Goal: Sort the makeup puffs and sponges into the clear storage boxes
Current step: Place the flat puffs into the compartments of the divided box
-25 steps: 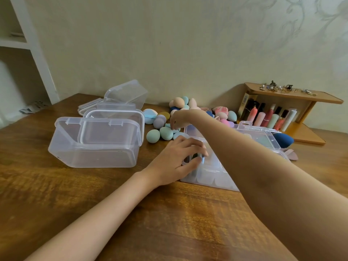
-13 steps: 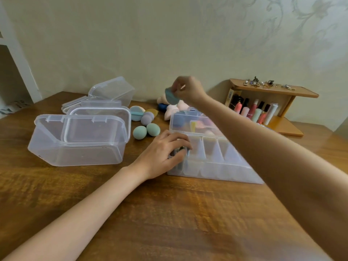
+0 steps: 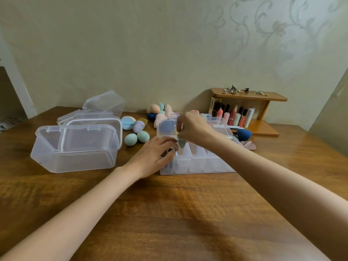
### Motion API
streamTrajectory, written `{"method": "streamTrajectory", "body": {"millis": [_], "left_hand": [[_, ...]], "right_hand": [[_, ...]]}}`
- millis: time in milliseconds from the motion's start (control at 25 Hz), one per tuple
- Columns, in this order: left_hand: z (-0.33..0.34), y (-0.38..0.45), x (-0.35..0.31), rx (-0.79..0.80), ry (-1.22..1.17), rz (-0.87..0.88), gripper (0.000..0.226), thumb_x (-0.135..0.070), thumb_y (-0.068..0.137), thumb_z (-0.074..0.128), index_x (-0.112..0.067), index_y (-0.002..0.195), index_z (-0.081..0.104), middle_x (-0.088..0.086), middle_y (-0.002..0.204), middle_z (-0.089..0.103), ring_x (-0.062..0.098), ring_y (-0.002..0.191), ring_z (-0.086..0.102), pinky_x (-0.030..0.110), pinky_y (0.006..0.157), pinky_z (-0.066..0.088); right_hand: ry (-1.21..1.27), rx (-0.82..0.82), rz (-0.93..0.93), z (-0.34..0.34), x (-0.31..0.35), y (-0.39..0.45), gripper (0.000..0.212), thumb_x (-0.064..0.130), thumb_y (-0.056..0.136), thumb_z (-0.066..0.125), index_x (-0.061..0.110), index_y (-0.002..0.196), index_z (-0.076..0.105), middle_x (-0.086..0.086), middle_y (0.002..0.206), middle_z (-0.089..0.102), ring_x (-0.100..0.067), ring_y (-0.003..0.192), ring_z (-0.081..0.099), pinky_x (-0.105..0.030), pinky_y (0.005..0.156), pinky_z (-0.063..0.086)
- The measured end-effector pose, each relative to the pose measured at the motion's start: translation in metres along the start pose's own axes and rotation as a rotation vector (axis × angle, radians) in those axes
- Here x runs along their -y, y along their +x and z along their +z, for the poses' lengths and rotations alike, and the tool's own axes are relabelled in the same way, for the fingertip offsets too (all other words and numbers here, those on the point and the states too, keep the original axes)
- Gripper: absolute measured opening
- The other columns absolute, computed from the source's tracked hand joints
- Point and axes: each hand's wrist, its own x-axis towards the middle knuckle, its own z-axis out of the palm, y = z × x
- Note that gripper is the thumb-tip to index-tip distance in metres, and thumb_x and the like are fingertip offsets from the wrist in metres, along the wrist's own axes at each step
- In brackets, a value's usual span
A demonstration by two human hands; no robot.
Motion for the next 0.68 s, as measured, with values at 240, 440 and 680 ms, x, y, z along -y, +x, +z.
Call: {"method": "streamTrajectory", "body": {"millis": [240, 440, 680], "left_hand": [[-0.001, -0.001, -0.004, -0.085, 0.048, -0.008, 0.043, -0.046, 0.094, 0.029, -0.024, 0.12, 0.055, -0.007, 0.132, 0.051, 0.008, 0.122, 0.041, 0.027, 0.099, 0.036], [-0.014, 0.006, -0.001, 0.014, 0.068, -0.054, 0.071, -0.064, 0.074, 0.015, -0.034, 0.13, 0.046, -0.008, 0.135, 0.048, 0.012, 0.125, 0.034, 0.034, 0.101, 0.031], [-0.02, 0.039, -0.024, -0.023, 0.089, -0.02, 0.055, -0.061, 0.079, 0.029, -0.035, 0.114, 0.062, -0.012, 0.134, 0.045, 0.015, 0.134, 0.021, 0.04, 0.109, 0.015]], "right_hand": [[-0.079, -0.122, -0.055, 0.033, -0.004, -0.011, 0.02, 0.016, 0.091, 0.056, 0.004, 0.106, 0.061, -0.013, 0.102, 0.067, -0.022, 0.081, 0.058, -0.027, 0.066, 0.046], [0.175, -0.083, -0.075, 0.011, -0.022, -0.007, 0.025, 0.007, 0.092, 0.047, 0.004, 0.104, 0.069, -0.012, 0.103, 0.071, -0.024, 0.088, 0.065, -0.028, 0.075, 0.048], [0.171, -0.416, 0.39, -0.021, -0.131, 0.005, 0.023, 0.01, 0.09, 0.047, -0.002, 0.097, 0.065, -0.016, 0.098, 0.067, -0.035, 0.09, 0.062, -0.042, 0.079, 0.054]]}}
